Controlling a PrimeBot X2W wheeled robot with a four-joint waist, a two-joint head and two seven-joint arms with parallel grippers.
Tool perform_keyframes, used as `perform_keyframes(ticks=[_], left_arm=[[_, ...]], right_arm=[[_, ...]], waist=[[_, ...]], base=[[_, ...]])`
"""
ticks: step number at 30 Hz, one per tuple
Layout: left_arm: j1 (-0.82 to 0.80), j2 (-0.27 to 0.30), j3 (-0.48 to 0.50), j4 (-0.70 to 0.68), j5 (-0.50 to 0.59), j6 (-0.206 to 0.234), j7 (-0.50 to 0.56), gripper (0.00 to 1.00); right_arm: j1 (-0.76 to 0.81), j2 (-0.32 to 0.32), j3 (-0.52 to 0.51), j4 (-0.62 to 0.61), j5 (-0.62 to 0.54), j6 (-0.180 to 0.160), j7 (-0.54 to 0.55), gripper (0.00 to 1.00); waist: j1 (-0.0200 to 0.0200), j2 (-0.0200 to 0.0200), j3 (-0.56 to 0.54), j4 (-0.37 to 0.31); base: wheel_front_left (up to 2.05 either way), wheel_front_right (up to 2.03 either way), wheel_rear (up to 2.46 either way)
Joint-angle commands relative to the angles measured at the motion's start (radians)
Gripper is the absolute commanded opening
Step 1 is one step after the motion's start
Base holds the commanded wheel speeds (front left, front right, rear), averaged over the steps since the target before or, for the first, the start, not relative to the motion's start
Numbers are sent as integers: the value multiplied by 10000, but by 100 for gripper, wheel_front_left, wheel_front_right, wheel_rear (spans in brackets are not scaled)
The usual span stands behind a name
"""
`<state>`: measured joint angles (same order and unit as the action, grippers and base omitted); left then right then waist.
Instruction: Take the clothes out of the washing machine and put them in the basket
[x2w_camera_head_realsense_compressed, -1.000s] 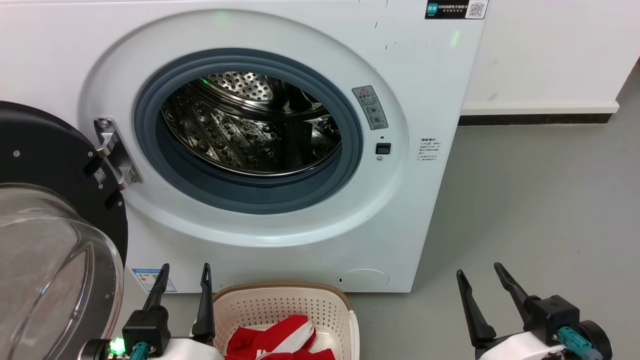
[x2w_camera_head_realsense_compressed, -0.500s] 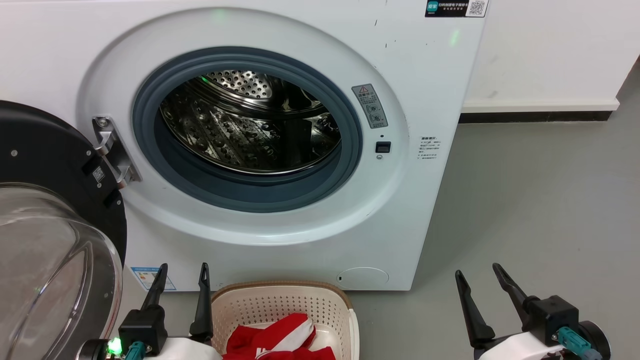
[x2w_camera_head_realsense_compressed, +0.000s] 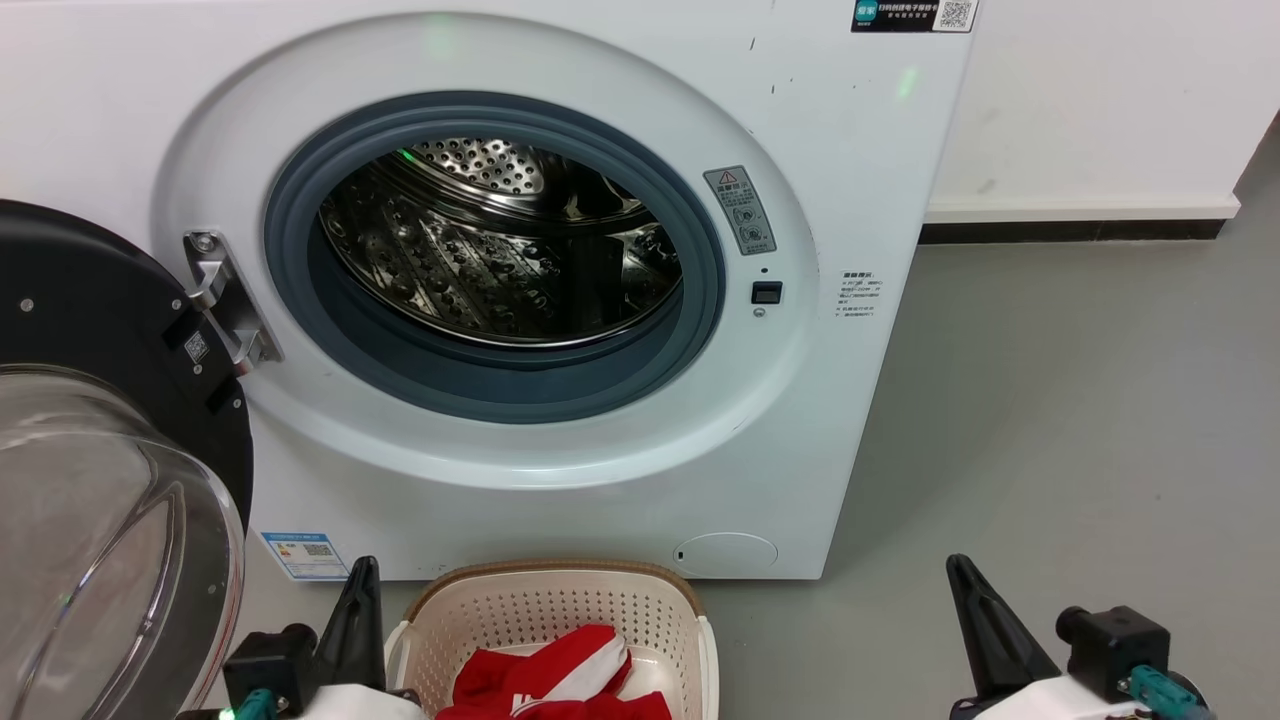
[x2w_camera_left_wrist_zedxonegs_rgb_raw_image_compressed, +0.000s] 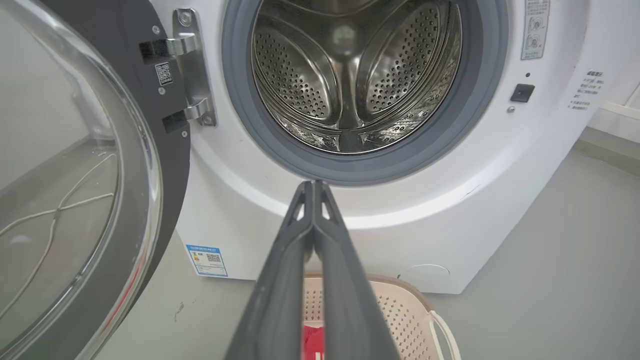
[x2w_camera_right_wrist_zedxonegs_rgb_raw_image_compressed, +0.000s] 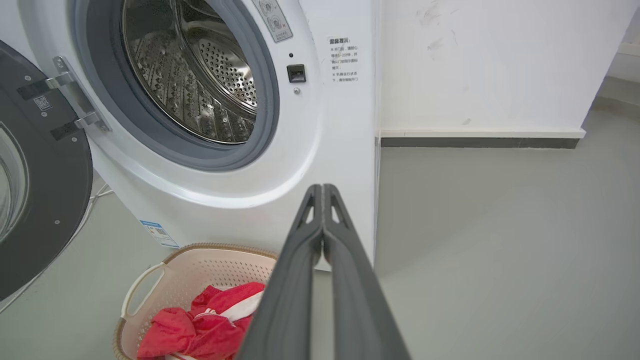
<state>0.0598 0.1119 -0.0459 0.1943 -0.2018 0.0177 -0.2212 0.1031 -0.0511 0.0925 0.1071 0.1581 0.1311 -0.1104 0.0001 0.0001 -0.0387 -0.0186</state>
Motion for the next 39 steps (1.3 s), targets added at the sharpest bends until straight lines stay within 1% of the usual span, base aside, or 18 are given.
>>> perform_keyframes(ticks=[1,10,20,22,39], left_arm=[[-301,1,118,-111,-456,-47,95,0],[-436,-75,251,-100,-2188,-229,455,0],[-613,-148,429,-40,-3887,-410,851,0],[-632,-155,446,-33,-4047,-428,885,0],[-907,-268,733,90,-6506,-696,1493,0]], right_arm=[[-206,-65,-42,-118,526,0,45,0],[-516,-189,-144,120,2438,-1,212,0],[-763,-273,-272,294,4283,-1,379,0],[-787,-279,-286,309,4451,-1,396,0],[-1130,-356,-529,549,7083,-2,692,0]], waist=[[0,-1,5,2],[-1,-1,36,15],[-1,-1,71,30],[-1,-1,75,31],[-1,-1,134,58]], base=[[0,0,0],[0,0,0],[0,0,0],[0,0,0],[0,0,0]])
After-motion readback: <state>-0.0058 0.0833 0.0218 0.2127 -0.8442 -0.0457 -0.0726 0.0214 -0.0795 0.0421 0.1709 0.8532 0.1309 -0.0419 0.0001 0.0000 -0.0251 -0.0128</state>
